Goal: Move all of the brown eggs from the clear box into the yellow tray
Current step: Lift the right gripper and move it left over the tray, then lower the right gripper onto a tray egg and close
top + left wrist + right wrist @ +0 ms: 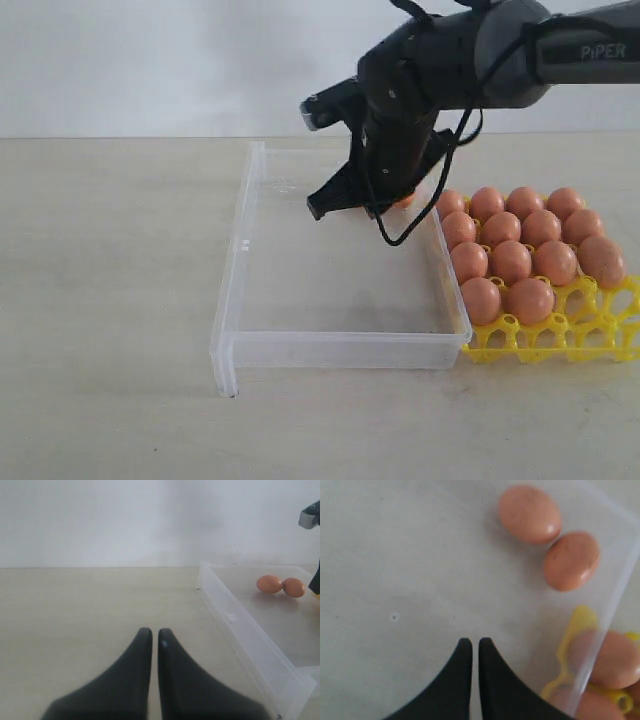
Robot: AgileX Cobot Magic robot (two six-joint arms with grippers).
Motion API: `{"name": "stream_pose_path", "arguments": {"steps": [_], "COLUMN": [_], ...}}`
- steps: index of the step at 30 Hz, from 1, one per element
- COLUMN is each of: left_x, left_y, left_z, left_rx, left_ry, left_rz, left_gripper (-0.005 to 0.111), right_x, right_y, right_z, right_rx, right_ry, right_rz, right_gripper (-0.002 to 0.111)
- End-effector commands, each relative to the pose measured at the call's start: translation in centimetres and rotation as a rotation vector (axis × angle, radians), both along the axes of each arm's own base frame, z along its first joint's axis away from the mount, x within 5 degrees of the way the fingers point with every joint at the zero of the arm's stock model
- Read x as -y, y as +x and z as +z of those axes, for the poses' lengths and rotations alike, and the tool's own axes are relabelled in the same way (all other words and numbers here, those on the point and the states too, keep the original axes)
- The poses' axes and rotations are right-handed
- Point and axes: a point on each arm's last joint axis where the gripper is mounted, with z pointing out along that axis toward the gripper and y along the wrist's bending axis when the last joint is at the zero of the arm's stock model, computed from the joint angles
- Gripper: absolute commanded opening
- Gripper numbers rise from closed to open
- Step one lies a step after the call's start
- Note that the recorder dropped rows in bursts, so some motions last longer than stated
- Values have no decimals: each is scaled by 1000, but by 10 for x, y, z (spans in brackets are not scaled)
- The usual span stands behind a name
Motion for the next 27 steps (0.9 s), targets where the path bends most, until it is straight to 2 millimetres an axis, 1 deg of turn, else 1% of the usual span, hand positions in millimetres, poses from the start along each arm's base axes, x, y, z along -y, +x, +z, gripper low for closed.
{"name": "stream_pose_path", "arguments": {"steps": [1, 5, 6, 7, 9, 12, 13, 14, 16, 17, 19, 22, 23, 25, 27], "left_x": [0, 0, 0, 0, 0, 0, 0, 0, 0, 0, 0, 0, 0, 0, 0], "left_y": [0, 0, 0, 0, 0, 0, 0, 0, 0, 0, 0, 0, 0, 0, 0], "left_z": [-1, -1, -1, -1, -1, -1, -1, -1, -1, -1, -1, -1, -1, -1, -1], "left_rx": [0, 0, 0, 0, 0, 0, 0, 0, 0, 0, 0, 0, 0, 0, 0], "left_ry": [0, 0, 0, 0, 0, 0, 0, 0, 0, 0, 0, 0, 0, 0, 0], "left_rz": [3, 3, 3, 3, 3, 3, 3, 3, 3, 3, 3, 3, 3, 3, 3], "left_gripper": [4, 4, 4, 4, 4, 4, 4, 4, 4, 4, 4, 4, 4, 4, 4], "right_x": [27, 39, 41, 43, 43, 42, 41, 41, 42, 43, 44, 49, 56, 64, 65], "right_y": [15, 30, 34, 39, 46, 59, 62, 66, 73, 81, 88, 91, 92, 92, 91], "right_z": [-3, 13, 17, 20, 23, 18, 14, 12, 1, -8, -12, -14, -15, -17, -17], "right_rx": [-63, -39, -19, 4, 48, 75, 69, 69, 56, 57, 55, 51, 60, 66, 58], "right_ry": [300, 515, 539, 547, 523, 486, 481, 481, 473, 454, 430, 341, 272, 201, 183], "right_rz": [-190, -141, -118, -103, -59, -13, -13, -25, -66, -96, -109, -111, -139, -184, -184], "right_gripper": [0, 0, 1, 5, 18, 43, 48, 50, 50, 50, 50, 50, 50, 50, 50]}}
